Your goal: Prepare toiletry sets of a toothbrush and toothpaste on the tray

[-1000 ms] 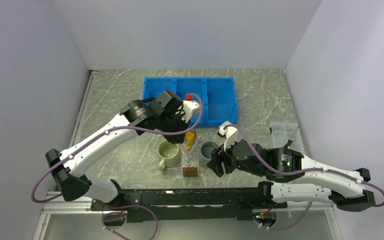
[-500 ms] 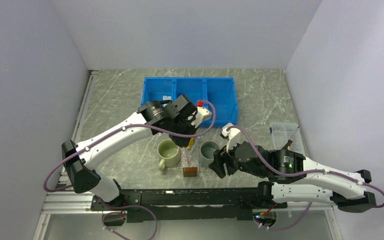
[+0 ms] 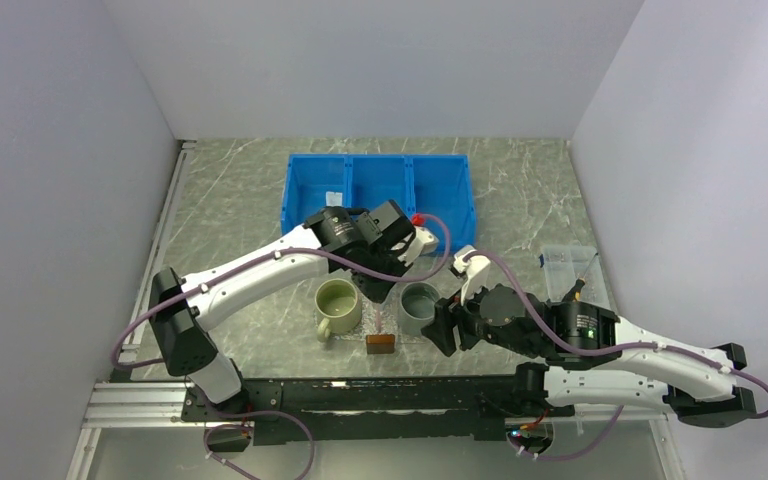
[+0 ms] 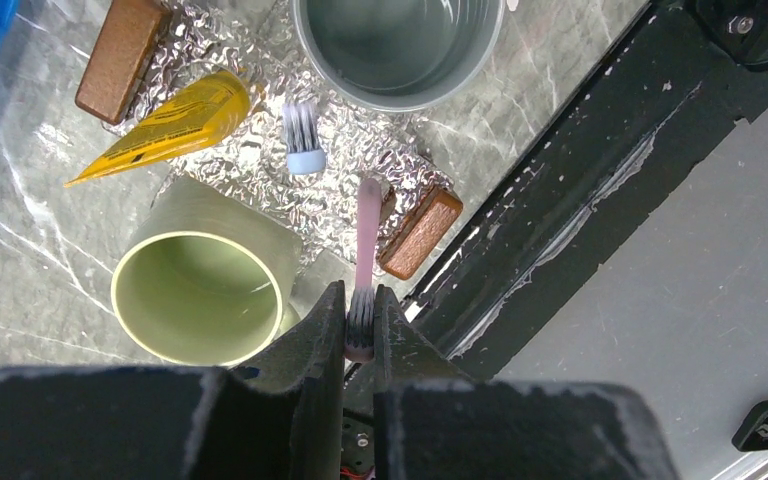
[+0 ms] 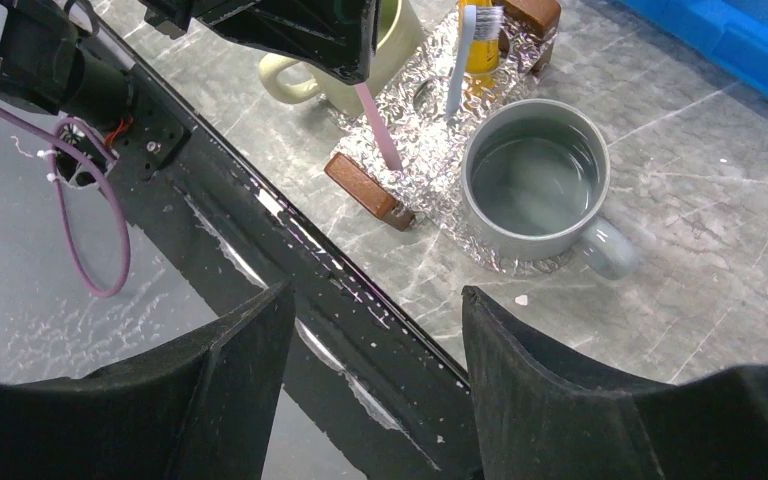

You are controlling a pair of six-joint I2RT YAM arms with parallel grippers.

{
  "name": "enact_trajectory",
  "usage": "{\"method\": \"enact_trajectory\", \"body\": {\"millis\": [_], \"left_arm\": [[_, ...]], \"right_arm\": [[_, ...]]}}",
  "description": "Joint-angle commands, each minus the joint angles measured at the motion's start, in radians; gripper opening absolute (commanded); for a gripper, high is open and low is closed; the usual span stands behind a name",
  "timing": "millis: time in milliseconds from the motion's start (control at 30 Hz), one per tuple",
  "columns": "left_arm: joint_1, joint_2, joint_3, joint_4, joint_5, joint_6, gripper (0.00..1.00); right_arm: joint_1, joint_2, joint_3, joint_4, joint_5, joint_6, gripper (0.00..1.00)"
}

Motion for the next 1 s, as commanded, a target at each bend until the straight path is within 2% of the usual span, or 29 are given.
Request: {"method": "enact_trajectory", "body": {"millis": [0,967], "left_arm": [[-0.020,0.002,0.058,0.000,-0.030,-0.011,0.00],[-0.035,0.003,0.048,-0.029,-0.070,-0.003,0.00]], "right_arm": [[-0.002,-0.022,-0.008,0.000,0.020,0.016,0.64],[-0.002,0.001,-0.006,0.017,0.008,0.012,0.64]]}}
